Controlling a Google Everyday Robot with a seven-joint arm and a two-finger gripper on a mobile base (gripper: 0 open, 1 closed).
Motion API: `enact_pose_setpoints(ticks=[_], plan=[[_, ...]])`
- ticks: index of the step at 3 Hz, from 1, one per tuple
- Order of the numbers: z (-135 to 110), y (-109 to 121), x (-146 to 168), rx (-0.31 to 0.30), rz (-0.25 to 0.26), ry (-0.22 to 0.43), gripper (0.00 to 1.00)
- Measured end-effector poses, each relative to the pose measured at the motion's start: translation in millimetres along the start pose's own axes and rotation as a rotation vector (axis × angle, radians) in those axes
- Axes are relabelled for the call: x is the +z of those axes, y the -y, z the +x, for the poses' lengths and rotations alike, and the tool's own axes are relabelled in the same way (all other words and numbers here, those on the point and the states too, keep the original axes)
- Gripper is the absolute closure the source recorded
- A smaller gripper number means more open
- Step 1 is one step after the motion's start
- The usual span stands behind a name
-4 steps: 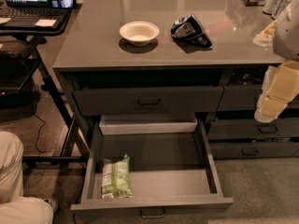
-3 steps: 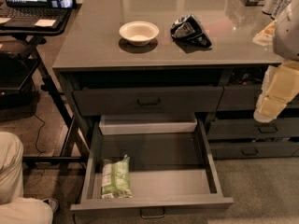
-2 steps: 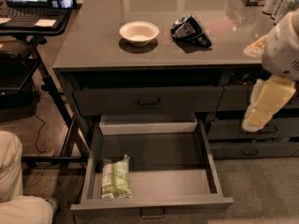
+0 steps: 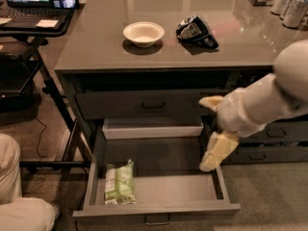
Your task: Pick green jalapeno chip bag from middle drawer and place on counter
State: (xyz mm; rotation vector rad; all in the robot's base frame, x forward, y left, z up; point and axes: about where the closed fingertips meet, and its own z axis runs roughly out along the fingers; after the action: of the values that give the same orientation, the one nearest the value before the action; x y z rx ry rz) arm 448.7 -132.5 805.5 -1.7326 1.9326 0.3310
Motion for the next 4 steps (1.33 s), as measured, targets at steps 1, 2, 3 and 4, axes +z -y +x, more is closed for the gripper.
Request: enact_pose_setpoints(ticks=[1,2,3,4], plan=[[-5.7,11.7,11.0,-0.026,0.038,0.034,0.00],[-5.9,11.6,11.5,-0.027,0.038,0.036,0.00],[-9.5,9.5,45.7,-0.075,-0.002,0.102,0.00],[-19.6,0.6,114.5,-0.152,-0.051,0.226,0.00]])
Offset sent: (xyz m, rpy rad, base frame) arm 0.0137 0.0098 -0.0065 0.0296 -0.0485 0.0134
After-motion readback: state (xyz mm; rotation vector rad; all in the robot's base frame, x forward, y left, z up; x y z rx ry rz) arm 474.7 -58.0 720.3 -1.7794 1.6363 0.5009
